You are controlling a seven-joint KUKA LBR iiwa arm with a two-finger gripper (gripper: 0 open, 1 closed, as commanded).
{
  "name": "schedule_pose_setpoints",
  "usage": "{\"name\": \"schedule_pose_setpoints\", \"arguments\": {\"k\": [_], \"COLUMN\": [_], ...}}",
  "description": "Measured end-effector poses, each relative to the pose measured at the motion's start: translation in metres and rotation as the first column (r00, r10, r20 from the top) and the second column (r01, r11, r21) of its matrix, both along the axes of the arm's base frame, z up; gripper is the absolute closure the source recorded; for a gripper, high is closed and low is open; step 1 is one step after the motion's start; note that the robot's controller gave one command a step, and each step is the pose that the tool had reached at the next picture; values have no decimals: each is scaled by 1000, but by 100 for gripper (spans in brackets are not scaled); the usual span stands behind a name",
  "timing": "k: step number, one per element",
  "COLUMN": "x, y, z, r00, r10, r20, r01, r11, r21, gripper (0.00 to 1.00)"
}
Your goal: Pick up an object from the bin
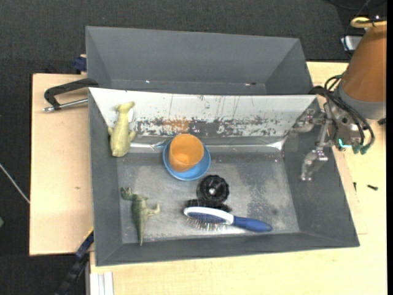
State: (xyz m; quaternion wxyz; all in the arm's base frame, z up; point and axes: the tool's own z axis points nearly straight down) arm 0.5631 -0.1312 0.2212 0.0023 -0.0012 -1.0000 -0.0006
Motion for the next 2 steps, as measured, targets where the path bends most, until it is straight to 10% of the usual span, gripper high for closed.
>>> {"name": "schedule_pose_setpoints", "arguments": {"k": [1,2], "x": [-39,-44], "y": [38,110], "z": [-151,-143], "r00": [1000,964], "r10": [-19,264], "r20": [12,13], "r01": [19,-264], "r11": [1000,965], "r21": [-1,-2], "gripper": [0,0]}}
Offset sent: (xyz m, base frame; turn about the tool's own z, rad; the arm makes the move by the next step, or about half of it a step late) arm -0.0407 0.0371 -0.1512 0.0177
